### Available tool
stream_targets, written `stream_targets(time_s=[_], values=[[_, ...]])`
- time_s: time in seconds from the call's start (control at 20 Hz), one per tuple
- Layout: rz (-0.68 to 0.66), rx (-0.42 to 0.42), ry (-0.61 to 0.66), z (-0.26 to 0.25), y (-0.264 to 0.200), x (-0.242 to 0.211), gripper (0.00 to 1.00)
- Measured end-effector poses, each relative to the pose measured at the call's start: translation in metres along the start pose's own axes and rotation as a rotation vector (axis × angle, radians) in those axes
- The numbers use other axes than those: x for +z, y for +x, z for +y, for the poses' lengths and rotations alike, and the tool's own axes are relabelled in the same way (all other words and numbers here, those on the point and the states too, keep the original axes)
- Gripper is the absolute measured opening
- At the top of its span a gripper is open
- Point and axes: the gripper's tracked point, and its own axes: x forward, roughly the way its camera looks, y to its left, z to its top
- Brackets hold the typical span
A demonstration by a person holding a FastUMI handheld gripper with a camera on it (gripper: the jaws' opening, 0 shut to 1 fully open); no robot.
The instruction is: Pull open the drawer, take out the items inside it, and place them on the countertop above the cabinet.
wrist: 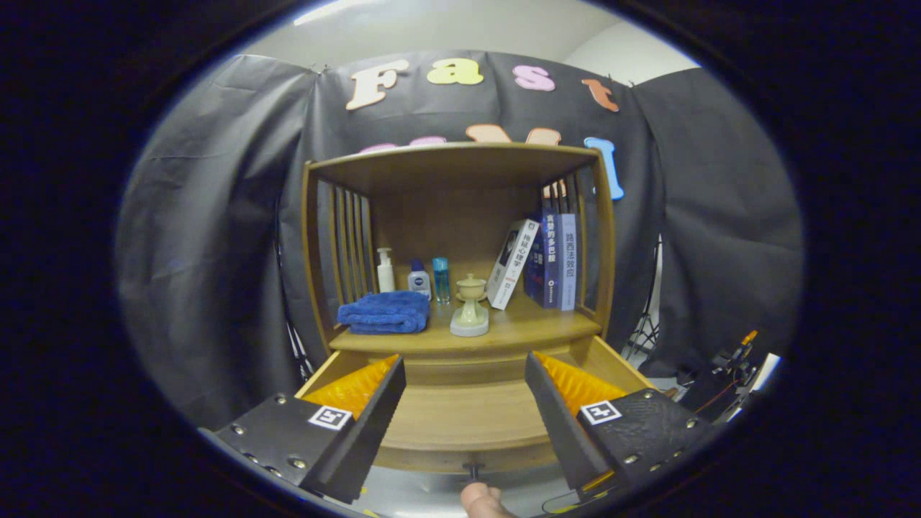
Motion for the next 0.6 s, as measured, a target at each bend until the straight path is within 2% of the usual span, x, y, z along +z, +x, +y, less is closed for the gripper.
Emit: stream_targets(time_s=[0.25,0.4,0.6], values=[[-0.001,-0.006,-0.028,0.002,-0.048,-0.044,1.00],[0.020,0.005,-0.045,0.001,-0.056,-0.079,1.00],[0.015,0.003,-0.056,-0.002,-0.060,-0.100,1.00]])
